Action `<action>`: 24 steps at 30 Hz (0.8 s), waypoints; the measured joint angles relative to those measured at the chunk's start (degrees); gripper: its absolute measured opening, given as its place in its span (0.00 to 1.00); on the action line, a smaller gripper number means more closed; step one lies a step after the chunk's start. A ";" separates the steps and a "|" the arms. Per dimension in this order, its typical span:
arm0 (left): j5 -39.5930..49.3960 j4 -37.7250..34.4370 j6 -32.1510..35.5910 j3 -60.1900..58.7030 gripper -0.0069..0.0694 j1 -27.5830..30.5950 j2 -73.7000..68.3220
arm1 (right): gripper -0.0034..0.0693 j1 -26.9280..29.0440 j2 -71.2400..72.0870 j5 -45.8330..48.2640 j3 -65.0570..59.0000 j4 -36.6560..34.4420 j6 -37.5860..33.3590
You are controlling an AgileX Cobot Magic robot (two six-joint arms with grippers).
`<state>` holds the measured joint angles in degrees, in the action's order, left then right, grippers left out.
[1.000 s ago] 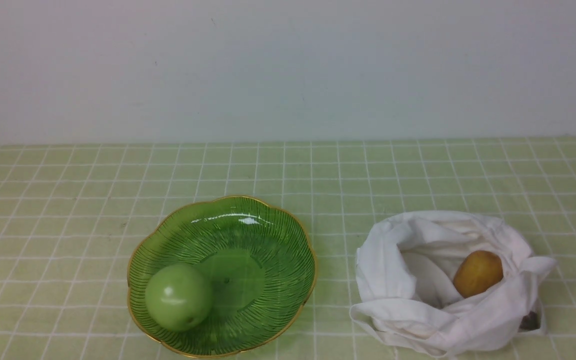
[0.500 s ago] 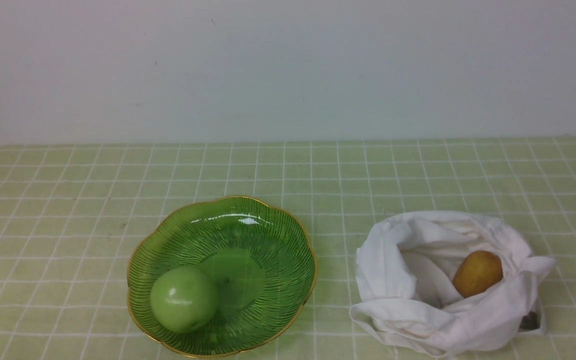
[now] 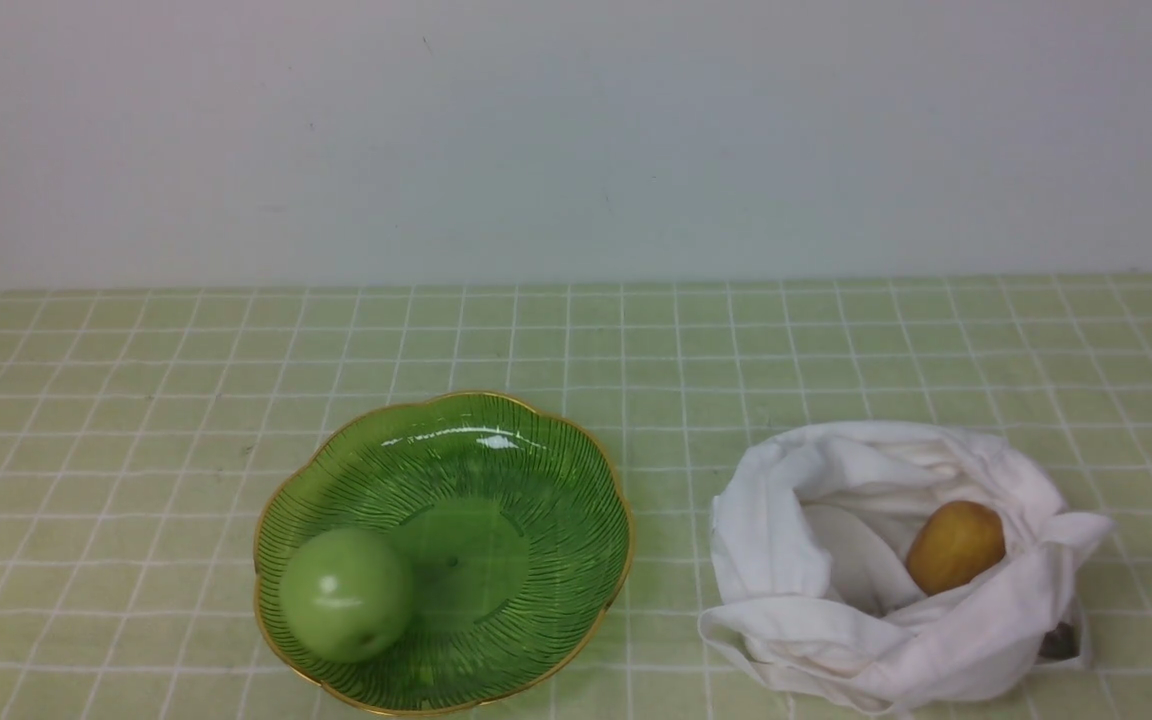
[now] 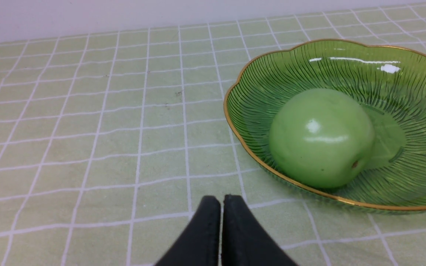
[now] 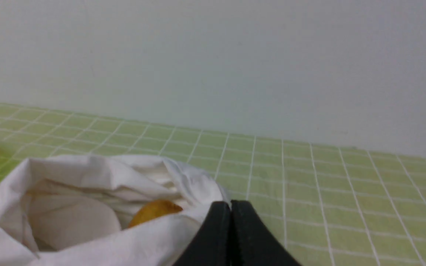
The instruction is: Take the fruit out of the bag on the green coffee tablecloth and place them on the plate.
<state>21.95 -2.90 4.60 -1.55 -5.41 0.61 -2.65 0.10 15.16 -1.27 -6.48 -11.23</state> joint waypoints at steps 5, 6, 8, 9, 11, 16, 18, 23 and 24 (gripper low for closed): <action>0.05 0.00 0.00 0.00 0.08 0.00 0.00 | 0.03 1.44 0.36 5.99 -0.21 -0.06 0.43; 0.05 0.00 0.00 0.00 0.08 0.00 0.00 | 0.03 1.49 0.36 6.14 -0.17 -0.01 0.49; 0.05 0.00 0.00 0.00 0.08 0.00 0.00 | 0.03 1.55 0.36 6.34 -0.10 -0.01 0.55; 0.05 0.00 0.00 0.00 0.08 0.00 0.00 | 0.03 1.55 0.36 6.38 -0.10 -0.07 0.55; 0.05 0.00 0.00 0.00 0.08 0.00 0.00 | 0.03 1.55 0.36 6.41 -0.10 -0.16 0.55; 0.05 0.00 0.00 0.00 0.08 0.00 0.00 | 0.03 1.55 0.36 6.48 -0.10 -0.17 0.58; 0.05 0.00 0.00 0.00 0.08 0.00 0.00 | 0.03 1.55 0.36 6.48 -0.10 -0.17 0.58; 0.05 0.00 0.00 0.00 0.08 0.00 0.00 | 0.03 1.55 0.36 6.48 -0.10 -0.17 0.58; 0.05 0.00 0.00 0.00 0.08 0.00 0.00 | 0.03 1.55 0.36 6.48 -0.10 -0.17 0.58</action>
<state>22.00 -2.90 4.60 -1.55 -5.41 0.61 -1.10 0.46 21.64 -1.37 -6.66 -10.65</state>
